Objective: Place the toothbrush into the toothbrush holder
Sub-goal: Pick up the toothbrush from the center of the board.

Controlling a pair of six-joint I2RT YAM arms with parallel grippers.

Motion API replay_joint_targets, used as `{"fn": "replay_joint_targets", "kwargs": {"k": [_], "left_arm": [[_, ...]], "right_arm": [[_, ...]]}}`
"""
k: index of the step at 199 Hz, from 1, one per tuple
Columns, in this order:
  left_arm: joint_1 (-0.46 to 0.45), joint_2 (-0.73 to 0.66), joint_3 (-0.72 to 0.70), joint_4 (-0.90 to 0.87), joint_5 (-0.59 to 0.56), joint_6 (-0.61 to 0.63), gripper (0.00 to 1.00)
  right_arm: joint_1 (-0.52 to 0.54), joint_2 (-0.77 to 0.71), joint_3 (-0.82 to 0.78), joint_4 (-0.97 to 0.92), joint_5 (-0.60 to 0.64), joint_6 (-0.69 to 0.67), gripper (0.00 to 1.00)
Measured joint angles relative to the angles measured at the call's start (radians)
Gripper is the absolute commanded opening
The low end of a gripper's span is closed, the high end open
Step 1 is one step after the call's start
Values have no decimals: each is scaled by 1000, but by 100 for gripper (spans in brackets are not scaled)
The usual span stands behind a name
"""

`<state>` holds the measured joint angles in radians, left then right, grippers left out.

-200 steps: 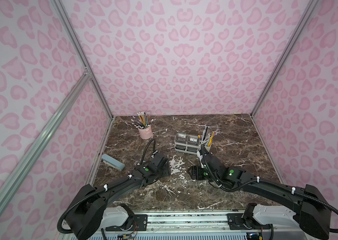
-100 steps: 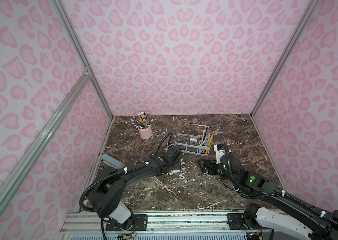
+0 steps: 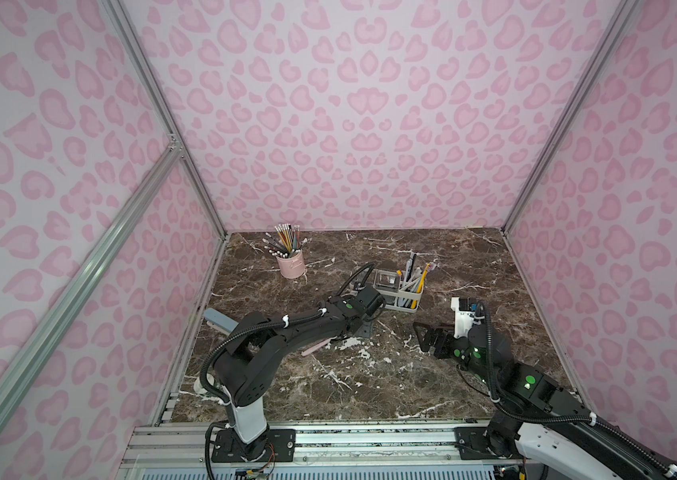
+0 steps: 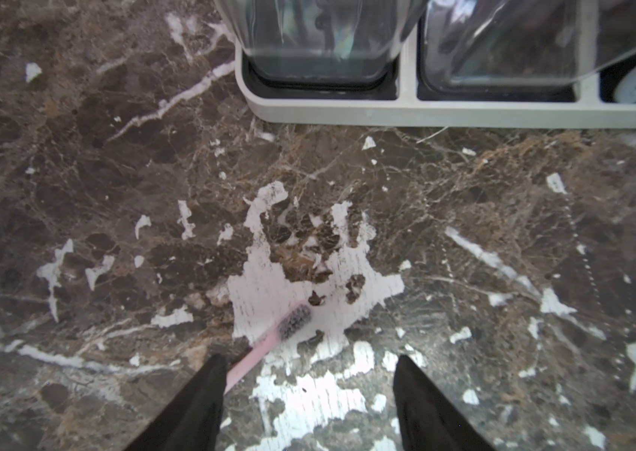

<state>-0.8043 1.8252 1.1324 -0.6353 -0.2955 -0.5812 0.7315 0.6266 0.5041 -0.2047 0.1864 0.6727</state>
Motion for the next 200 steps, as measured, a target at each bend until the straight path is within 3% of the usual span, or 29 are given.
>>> {"fn": "replay_joint_targets", "kwargs": {"k": [74, 169, 200], "left_arm": [[10, 71, 8, -35, -15, 61, 59], [23, 161, 93, -29, -11, 86, 40], [24, 160, 77, -5, -13, 86, 39]], "right_arm": [[-8, -108, -23, -14, 5, 0, 96], [-8, -137, -36, -25, 5, 5, 95], [-8, -138, -35, -35, 4, 8, 96]]}}
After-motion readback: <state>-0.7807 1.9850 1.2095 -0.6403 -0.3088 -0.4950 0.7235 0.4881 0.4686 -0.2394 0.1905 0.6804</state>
